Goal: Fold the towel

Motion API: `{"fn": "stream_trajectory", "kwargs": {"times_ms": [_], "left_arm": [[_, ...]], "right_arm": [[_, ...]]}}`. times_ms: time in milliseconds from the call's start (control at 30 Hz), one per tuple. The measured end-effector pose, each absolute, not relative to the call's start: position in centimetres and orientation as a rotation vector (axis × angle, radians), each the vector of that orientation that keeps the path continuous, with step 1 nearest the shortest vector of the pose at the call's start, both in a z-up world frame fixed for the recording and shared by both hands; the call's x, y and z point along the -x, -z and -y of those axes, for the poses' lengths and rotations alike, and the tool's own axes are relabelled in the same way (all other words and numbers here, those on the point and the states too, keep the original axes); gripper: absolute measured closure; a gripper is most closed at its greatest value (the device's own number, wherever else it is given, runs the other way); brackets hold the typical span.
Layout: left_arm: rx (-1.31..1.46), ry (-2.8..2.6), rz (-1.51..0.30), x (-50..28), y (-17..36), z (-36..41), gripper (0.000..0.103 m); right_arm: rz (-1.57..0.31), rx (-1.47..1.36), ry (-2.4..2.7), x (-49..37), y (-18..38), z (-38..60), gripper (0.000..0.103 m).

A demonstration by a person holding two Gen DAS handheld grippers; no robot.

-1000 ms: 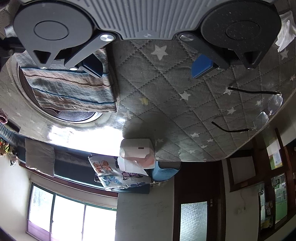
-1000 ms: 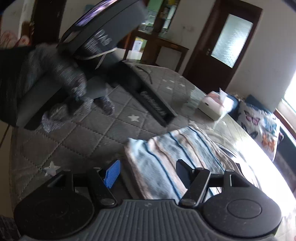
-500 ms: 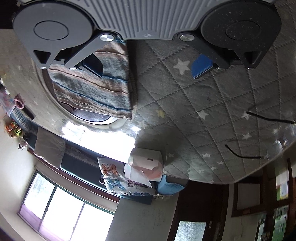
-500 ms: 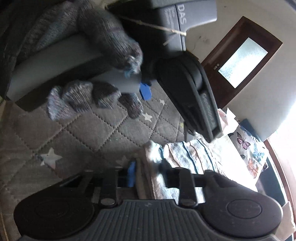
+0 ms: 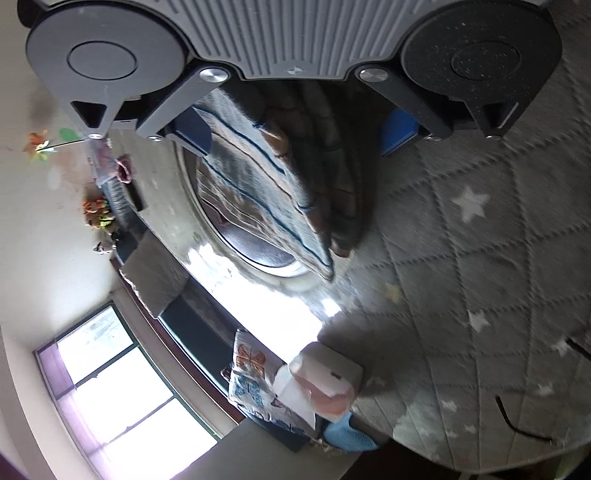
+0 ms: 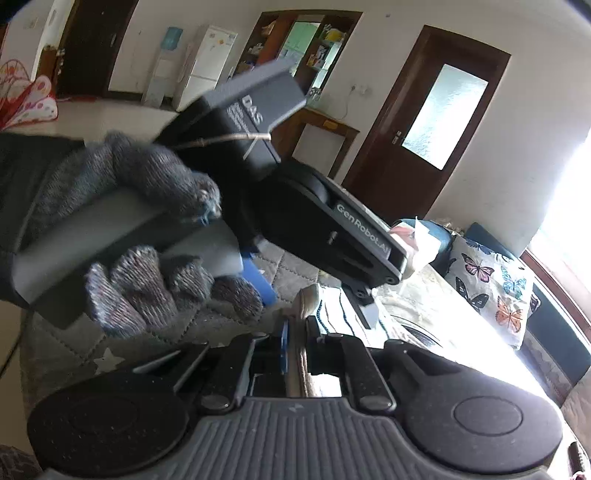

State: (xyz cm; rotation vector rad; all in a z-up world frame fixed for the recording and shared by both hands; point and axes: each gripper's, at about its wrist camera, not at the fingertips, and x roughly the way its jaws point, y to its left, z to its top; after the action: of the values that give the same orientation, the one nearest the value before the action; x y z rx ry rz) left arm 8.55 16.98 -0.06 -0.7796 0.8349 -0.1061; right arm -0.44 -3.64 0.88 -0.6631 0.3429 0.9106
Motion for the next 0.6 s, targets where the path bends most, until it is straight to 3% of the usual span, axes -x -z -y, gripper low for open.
{"fn": "stream_trajectory", "kwargs": {"times_ms": [133,300,367,600], "left_arm": [[0.855,0.150,-0.843,-8.5,1.2,-16.7,0.023],[0.885,0.157,-0.857,-8.4,2.1,-16.7,0.068],[0.889,0.155,-0.858,-8.4,2.4,-16.9,0.076],[0.893,0.153,-0.856,-8.2,2.9,-17.3,0.077]], "right_arm": [[-0.340,0.634,-0.914,0.9,-1.4,4.9,0.096],[-0.349,0.624,-0.940,1.0,-1.5,5.8,0.095],[-0.368,0.610,-0.950,0.7,-1.7,6.2,0.093],[-0.409,0.534,-0.935,0.4,-2.8,8.5,0.090]]}}
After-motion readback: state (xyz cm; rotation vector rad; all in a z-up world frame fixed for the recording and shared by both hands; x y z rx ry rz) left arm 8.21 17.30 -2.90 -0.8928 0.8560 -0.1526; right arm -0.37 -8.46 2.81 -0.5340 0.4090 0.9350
